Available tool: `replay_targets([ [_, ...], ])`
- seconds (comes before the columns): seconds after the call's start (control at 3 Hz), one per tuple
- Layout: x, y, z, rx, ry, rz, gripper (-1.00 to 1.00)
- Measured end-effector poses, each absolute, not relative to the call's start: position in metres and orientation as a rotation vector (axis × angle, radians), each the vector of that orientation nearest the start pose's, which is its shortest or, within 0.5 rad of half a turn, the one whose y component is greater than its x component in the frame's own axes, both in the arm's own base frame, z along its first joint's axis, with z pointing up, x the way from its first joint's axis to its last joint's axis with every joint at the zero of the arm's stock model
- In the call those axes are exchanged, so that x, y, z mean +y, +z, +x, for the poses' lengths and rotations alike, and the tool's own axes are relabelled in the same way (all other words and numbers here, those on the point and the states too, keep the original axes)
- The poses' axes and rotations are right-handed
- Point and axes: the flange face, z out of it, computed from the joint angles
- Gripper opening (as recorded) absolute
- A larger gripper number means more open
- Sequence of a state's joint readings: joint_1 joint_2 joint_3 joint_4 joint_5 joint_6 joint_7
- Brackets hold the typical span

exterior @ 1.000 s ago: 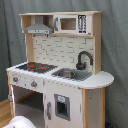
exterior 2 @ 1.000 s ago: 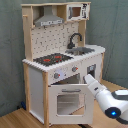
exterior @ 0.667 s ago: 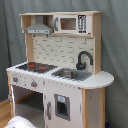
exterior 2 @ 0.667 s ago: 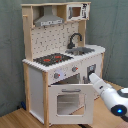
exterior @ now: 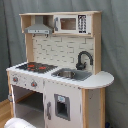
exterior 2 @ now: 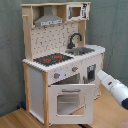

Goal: Play with the kitchen

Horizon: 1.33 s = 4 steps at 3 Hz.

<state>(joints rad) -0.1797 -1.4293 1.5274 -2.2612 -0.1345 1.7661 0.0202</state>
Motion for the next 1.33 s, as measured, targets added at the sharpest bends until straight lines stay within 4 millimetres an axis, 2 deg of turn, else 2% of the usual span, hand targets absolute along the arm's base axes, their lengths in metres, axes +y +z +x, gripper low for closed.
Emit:
replay_targets([
  [0.67,0.418,0.374,0.075,0.828,0.605,1.526,1.00],
  [1.33,0.404,0.382,0.088,0.961,0.567,1.641,1.00],
])
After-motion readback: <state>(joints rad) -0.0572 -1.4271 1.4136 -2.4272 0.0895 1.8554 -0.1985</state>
